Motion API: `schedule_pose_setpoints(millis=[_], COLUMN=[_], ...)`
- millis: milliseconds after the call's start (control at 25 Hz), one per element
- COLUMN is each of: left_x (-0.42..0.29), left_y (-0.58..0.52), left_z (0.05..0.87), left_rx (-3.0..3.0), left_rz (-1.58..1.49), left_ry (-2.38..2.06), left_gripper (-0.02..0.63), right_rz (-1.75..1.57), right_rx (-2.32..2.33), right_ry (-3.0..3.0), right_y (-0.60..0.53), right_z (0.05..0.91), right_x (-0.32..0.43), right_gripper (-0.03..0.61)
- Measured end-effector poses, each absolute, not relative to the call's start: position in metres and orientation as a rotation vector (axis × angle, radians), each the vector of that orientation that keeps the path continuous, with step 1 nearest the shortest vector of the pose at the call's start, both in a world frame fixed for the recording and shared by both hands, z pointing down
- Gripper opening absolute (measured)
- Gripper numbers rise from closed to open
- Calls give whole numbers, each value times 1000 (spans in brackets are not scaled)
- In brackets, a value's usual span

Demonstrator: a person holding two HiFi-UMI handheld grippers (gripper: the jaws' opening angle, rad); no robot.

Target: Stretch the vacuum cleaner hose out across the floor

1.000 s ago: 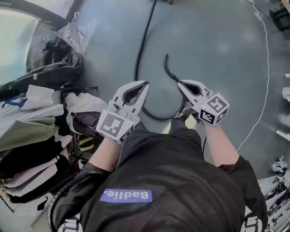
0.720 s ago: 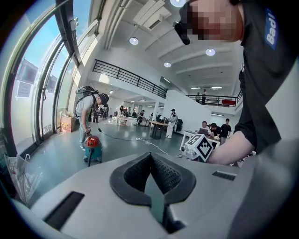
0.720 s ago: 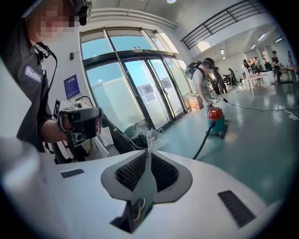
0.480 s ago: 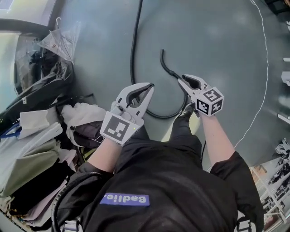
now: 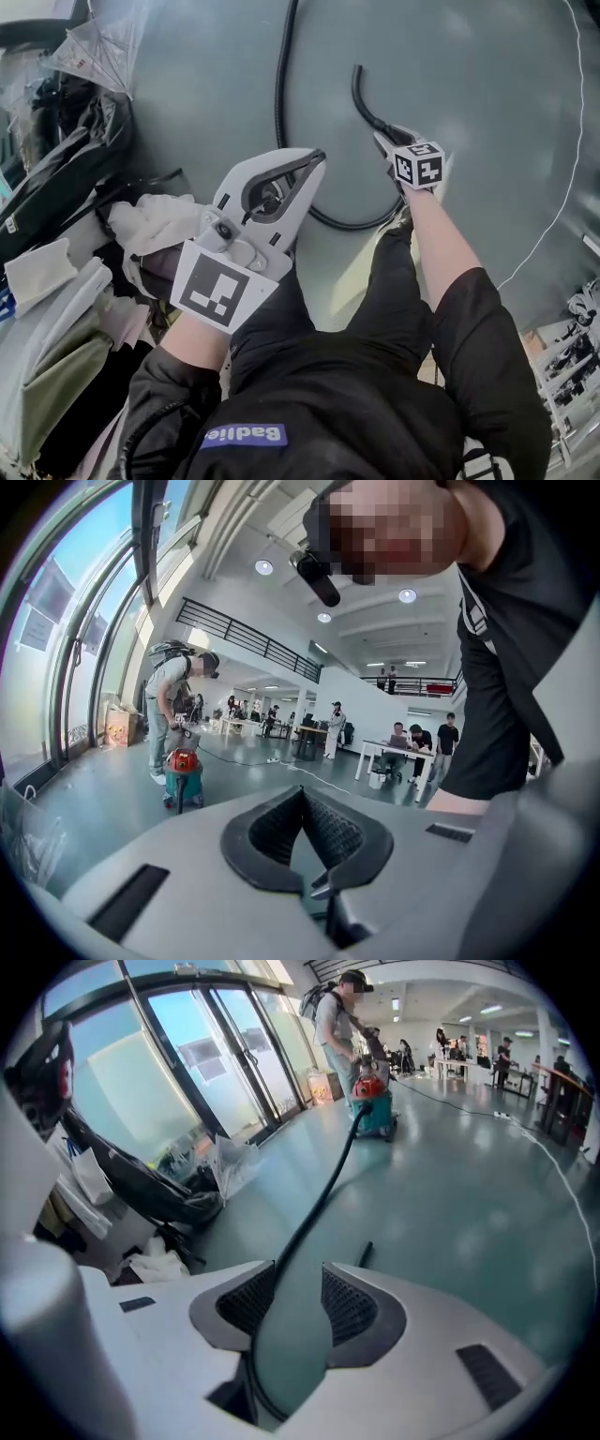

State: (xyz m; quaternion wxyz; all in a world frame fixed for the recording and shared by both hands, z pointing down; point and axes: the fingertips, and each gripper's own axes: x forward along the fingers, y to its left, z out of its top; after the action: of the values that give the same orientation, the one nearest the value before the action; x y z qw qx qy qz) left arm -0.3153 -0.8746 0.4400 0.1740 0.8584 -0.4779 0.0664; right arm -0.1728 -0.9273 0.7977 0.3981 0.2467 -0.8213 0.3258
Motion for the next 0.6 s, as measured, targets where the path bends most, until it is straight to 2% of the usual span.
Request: schedule_pose_setpoints(millis=[200, 600], left_x=[-331, -352], left_y=[-891, -949], left_z=[495, 565], left_rx=[2419, 2538], left_rz=[193, 169], left_ry=[-1356, -1388], left_gripper=[9, 9], right_rz=[727, 726], right_rx=[586, 621], right_ry=[-1947, -1850], right_y=[-944, -980], right_z=[911, 1080], right_x=[-160, -171], right_gripper=[143, 143])
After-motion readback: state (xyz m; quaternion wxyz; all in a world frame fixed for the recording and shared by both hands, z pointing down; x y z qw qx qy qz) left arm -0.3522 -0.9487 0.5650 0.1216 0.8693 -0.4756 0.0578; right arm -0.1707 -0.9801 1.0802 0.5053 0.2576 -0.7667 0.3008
